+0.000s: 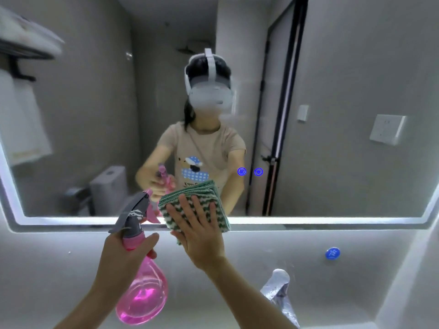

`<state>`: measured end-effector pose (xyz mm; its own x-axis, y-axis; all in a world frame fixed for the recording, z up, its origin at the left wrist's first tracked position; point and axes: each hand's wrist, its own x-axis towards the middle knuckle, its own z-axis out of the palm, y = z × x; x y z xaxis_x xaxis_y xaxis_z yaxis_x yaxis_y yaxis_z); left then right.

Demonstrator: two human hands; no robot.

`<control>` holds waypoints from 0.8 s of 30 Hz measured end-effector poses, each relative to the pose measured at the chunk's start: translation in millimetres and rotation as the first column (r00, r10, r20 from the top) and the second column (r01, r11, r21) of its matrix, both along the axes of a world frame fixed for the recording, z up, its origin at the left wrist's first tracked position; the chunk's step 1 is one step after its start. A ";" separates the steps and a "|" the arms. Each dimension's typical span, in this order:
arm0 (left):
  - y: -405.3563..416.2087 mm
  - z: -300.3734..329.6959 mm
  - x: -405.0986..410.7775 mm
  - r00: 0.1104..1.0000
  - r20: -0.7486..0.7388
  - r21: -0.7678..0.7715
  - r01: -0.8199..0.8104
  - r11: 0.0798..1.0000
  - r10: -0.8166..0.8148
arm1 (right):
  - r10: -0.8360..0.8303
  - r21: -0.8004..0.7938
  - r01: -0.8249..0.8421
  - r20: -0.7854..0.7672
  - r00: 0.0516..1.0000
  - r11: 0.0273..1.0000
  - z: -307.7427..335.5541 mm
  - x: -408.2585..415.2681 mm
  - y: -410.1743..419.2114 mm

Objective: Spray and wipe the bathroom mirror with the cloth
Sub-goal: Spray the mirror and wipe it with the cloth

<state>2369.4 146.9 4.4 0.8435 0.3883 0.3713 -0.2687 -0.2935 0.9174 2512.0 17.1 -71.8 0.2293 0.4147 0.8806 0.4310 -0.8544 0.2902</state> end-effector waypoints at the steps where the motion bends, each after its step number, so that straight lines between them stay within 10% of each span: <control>1: -3.2 -0.3 0.5 1.000 -0.003 0.002 0.004 1.000 -0.004 | 0.031 -0.040 -0.030 0.028 0.999 0.999 8.0 1.4 -3.6; 10: -10.0 6.9 -6.3 0.998 0.059 0.043 0.013 0.999 -0.015 | 0.071 0.047 -0.080 0.185 0.980 0.996 137.0 12.0 -2.7; 24: -32.6 3.2 -7.5 1.000 -0.005 -0.011 0.017 1.000 -0.017 | 0.015 -0.054 -0.011 0.071 0.997 0.998 42.5 4.1 -49.2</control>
<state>2361.9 114.3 7.5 0.8516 0.3782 0.3630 -0.2692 -0.2785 0.9219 2516.1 -32.2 -29.3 0.1612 0.4640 0.8711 0.4187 -0.8314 0.3653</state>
